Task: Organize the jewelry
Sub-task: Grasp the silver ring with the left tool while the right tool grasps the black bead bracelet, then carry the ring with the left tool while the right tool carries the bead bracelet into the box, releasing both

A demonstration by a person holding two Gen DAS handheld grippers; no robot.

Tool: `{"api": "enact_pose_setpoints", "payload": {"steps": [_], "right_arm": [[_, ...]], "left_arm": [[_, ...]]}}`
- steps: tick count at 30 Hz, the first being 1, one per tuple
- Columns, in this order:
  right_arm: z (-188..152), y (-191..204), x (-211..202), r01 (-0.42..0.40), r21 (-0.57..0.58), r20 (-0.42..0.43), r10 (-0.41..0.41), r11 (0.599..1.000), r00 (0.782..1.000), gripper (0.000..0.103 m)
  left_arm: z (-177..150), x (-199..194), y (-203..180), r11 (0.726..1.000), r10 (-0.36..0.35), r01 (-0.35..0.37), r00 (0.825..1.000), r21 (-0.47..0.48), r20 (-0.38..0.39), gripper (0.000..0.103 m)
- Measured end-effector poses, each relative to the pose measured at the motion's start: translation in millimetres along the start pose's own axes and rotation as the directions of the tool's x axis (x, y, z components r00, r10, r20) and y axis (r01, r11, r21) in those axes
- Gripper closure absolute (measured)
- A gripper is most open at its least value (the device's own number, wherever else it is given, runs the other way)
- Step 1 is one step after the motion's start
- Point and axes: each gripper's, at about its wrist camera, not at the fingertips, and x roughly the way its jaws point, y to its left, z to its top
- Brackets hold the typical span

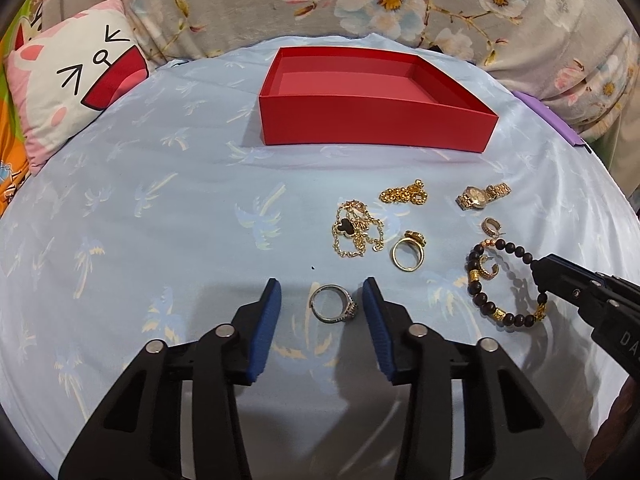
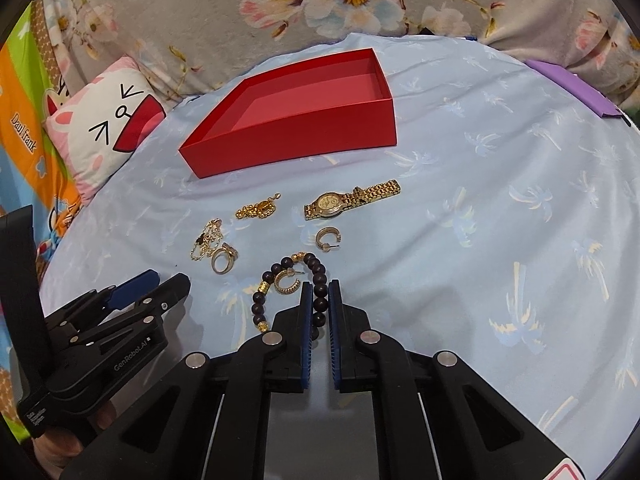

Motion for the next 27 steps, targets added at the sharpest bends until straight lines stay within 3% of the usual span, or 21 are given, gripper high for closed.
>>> {"api": "enact_pose_setpoints", "payload": {"steps": [5, 27], "right_arm": [[-0.9, -1.3, -4.3, -0.005, 0.008, 0.008, 0.005, 1.000, 1.000, 0.097], [15.0, 2.0, -42.8, -0.026, -0.003, 0.106, 0.026, 1.000, 0.994, 0.097]], "left_arm": [[-2.0, -1.9, -4.6, 1.000, -0.010, 0.010, 1.000, 0.016, -0.001, 0.079], [8.7, -24.9, -4.0, 0.996, -0.088, 0.088, 0.996, -0.023, 0.001, 0.080]]}}
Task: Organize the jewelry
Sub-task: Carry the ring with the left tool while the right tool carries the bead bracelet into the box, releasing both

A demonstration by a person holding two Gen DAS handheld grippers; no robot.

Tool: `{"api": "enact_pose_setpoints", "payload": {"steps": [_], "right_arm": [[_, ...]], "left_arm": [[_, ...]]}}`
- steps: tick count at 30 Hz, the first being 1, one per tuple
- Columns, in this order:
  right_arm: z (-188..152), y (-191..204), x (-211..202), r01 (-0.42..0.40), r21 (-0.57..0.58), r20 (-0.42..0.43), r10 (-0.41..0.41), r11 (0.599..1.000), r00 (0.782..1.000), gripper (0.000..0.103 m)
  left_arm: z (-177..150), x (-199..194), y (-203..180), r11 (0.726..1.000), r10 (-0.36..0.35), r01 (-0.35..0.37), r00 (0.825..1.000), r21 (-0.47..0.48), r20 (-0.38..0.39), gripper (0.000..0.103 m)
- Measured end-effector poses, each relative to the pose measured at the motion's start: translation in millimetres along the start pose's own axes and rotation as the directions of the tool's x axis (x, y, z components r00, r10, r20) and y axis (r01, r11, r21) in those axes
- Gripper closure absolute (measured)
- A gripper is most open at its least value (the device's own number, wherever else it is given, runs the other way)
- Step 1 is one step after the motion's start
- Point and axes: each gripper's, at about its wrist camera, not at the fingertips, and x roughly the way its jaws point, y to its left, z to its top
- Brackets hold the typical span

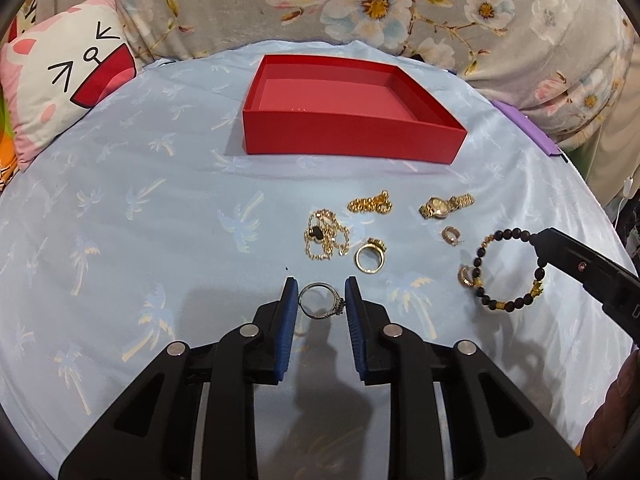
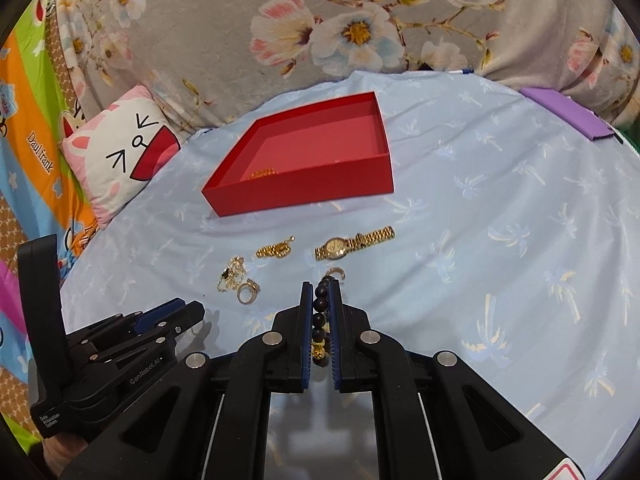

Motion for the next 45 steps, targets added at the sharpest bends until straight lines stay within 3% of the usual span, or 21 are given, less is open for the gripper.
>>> {"api": "enact_pose_setpoints", "payload": {"steps": [15, 31, 38, 45], "right_arm": [[52.8, 1.0, -4.3, 0.027, -0.033, 0.110, -0.023, 0.999, 0.994, 0.097], [139.7, 9.0, 56.0, 0.006, -0.084, 0.192, 0.010, 0.996, 0.981, 0.097], [160.0, 7.9, 98.6, -0.042, -0.060, 0.154, 0.051, 0.997, 0.987, 0.096], [159.4, 21.1, 133.9, -0.086, -0.070, 0.100, 0.093, 0.994, 0.991, 0.096]], "left_arm": [[63.9, -12.6, 4.3, 1.000, 0.022, -0.023, 0.994, 0.012, 0.103, 0.080], [154.2, 34.9, 15.5, 0.999, 0.039, -0.037, 0.990, -0.017, 0.137, 0.080], [167.9, 64.8, 22.6, 0.998, 0.045, -0.040, 0.993, -0.047, 0.109, 0.080], [176.0, 87.0, 27.6, 0.997, 0.047, -0.041, 0.995, -0.069, 0.086, 0.080]]}}
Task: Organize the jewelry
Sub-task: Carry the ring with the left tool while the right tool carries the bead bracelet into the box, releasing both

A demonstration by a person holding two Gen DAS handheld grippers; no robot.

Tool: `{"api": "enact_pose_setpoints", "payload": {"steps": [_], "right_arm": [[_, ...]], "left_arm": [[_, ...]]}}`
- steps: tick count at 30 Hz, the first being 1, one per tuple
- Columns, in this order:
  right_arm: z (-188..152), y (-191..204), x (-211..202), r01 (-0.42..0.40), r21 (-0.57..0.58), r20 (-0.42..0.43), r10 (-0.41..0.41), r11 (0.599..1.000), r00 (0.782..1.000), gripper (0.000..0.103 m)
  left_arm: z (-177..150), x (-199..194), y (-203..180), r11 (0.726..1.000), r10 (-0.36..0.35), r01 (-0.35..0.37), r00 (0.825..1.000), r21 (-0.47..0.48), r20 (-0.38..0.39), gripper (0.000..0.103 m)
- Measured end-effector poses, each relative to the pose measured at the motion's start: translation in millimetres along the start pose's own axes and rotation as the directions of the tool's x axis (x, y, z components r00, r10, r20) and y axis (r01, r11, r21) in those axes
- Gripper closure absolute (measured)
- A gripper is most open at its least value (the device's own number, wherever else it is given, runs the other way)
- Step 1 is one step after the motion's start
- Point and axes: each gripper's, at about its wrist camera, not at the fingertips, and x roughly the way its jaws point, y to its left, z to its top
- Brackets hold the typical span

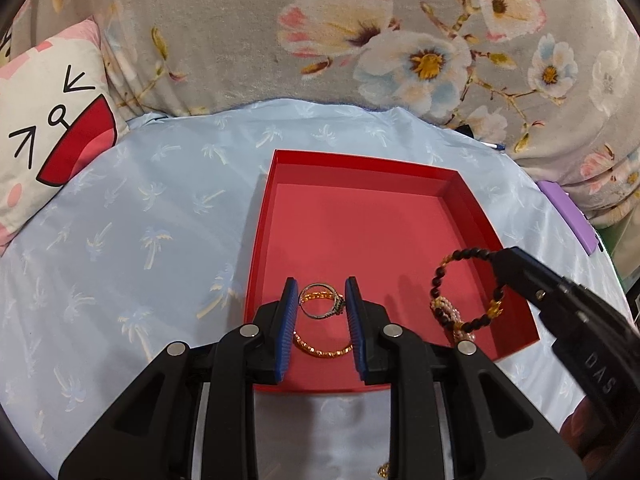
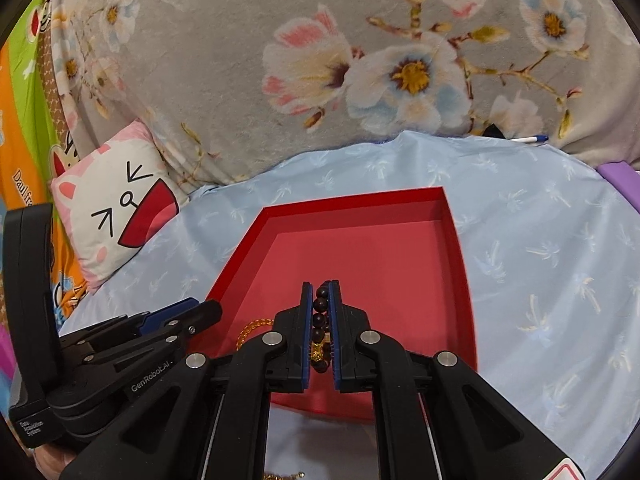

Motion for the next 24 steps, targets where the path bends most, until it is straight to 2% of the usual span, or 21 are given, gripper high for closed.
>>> {"api": "enact_pose_setpoints", "payload": {"steps": [5, 7, 10, 12, 16, 18, 24], "right_arm": [[0.3, -0.8, 13.4, -0.015, 0.001, -0.016, 0.015, 1.000, 1.000, 0.096], [0.5, -2.9, 11.7, -0.005, 0.001, -0.001, 0.005, 1.000, 1.000, 0.091], [-0.2, -8.2, -0.3, 0.006, 0.016, 0.018, -0.007, 1.000, 1.000, 0.091], [-2.8, -11.6, -9.6, 0.012, 0.023, 0.021, -0.013, 1.000, 1.000, 0.091], [-17.5, -17.0, -30.1, 0.021, 0.031, 0.016, -0.021, 0.999, 1.000, 0.091], [-25.3, -17.6, -35.9, 0.032, 0.029, 0.005, -0.032, 0.999, 0.999, 0.091], [-36.6, -14.6, -15.5, 0.058, 0.008, -0.059, -0.057, 0.998, 0.997, 0.091]], "left_arm": [[1.6, 10.1, 1.4, 1.000, 0.001, -0.001, 1.000, -0.007, -0.015, 0.080], [0.8, 13.5, 2.5, 1.000, 0.010, -0.010, 1.000, -0.014, -0.020, 0.079], [-0.4, 15.5, 5.1, 1.000, 0.021, -0.022, 0.999, -0.021, -0.026, 0.078], [-1.9, 13.6, 7.2, 0.999, 0.033, -0.033, 0.999, -0.023, -0.022, 0.069], [-7.1, 2.7, 7.4, 0.998, 0.057, -0.057, 0.998, -0.006, -0.003, 0.064], [-11.1, -2.8, 5.2, 0.998, 0.066, -0.066, 0.998, 0.008, 0.005, 0.056], [-20.0, 6.4, 2.4, 0.995, 0.097, -0.096, 0.995, 0.012, -0.033, 0.056]]}}
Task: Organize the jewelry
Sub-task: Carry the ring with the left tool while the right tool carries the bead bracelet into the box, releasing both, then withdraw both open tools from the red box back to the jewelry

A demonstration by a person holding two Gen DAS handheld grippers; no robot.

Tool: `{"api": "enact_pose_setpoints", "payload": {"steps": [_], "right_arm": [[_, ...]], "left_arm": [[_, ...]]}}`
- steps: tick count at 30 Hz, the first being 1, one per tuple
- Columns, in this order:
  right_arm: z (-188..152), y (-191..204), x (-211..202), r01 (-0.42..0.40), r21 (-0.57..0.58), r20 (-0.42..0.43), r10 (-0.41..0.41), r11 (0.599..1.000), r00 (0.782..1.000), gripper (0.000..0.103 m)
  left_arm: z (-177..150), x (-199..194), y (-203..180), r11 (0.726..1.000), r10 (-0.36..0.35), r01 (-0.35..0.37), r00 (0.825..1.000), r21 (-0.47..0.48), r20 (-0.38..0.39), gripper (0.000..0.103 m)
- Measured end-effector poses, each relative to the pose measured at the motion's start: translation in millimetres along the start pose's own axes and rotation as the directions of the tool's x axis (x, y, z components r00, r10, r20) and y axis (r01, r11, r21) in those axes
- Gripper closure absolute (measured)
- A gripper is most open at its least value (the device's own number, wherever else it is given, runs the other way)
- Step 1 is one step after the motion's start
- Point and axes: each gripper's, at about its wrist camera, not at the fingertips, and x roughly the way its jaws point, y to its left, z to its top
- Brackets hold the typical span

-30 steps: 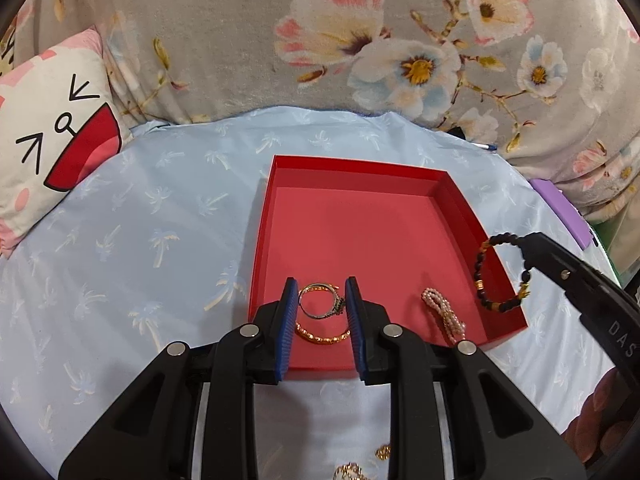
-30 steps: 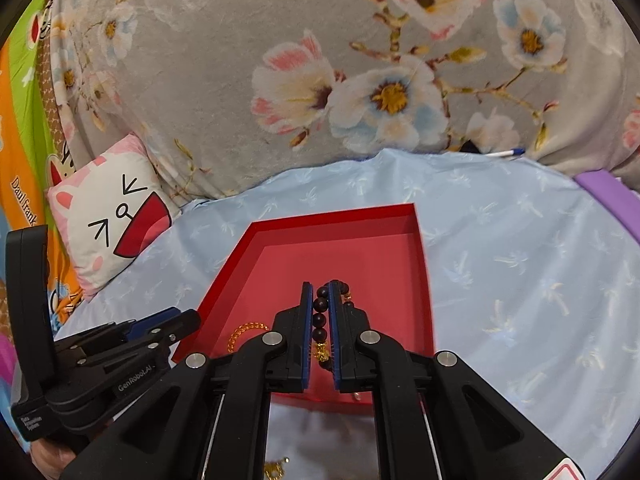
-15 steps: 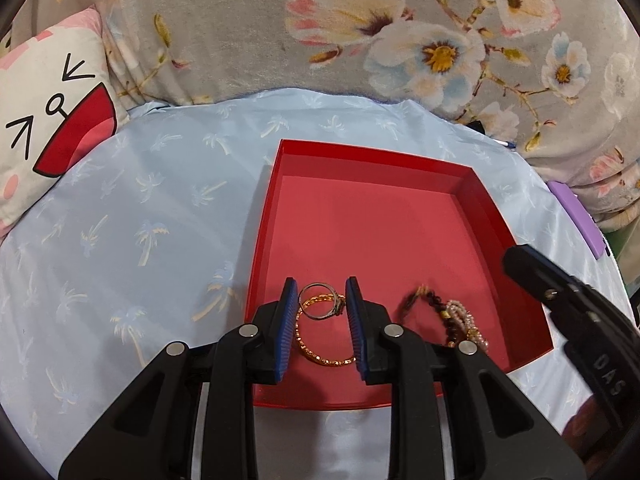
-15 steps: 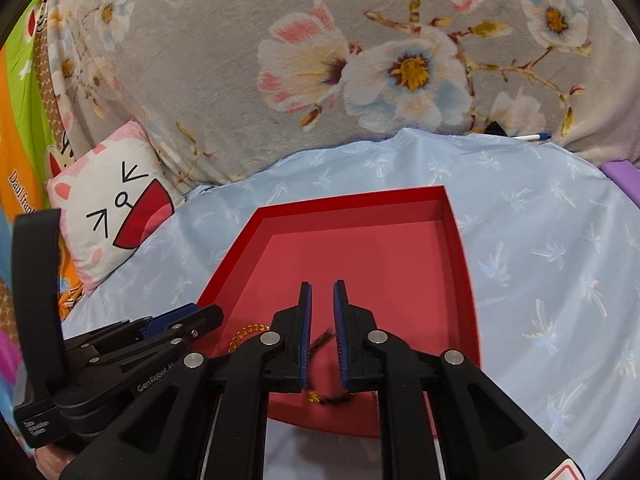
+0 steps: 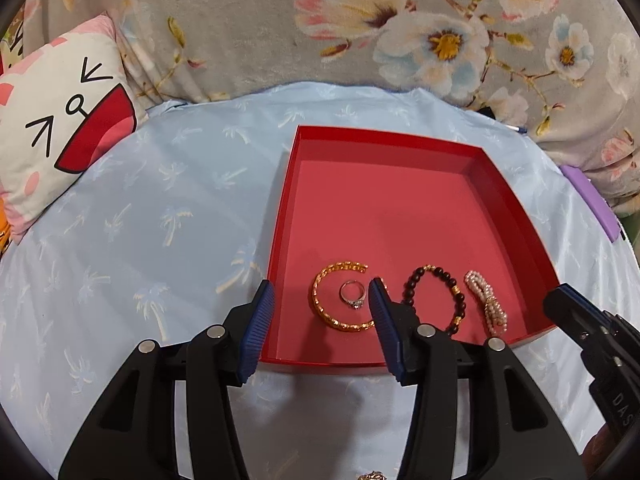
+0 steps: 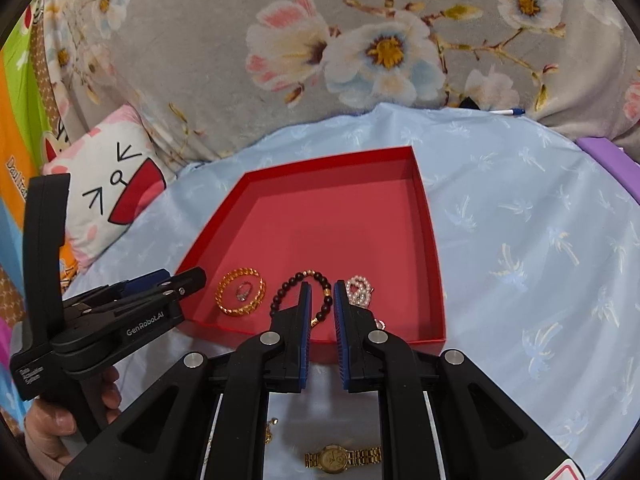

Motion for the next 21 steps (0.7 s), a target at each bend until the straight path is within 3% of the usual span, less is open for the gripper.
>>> {"api": "enact_pose_setpoints", "payload": {"steps": [6, 14, 21], "right_arm": [[-8.5, -2.7, 24.5, 0.039, -0.011, -0.056, -0.039, 0.999, 0.998, 0.091], [-21.3, 8.1, 16.3, 0.086, -0.072, -0.051, -0.090, 0.994, 0.995, 0.092], [-31.8, 6.4, 1.4, 0.076, -0.073, -0.063, -0.081, 0.994, 0.995, 0.092]], "left_arm": [[-8.9, 6.7, -3.7, 0.999, 0.027, -0.027, 1.000, 0.031, -0.013, 0.056], [-22.9, -1.0, -11.1, 0.993, 0.064, -0.063, 0.998, 0.095, -0.005, 0.057], [-36.0, -14.3, -11.9, 0.995, 0.040, -0.038, 0.999, 0.097, -0.019, 0.059]]}}
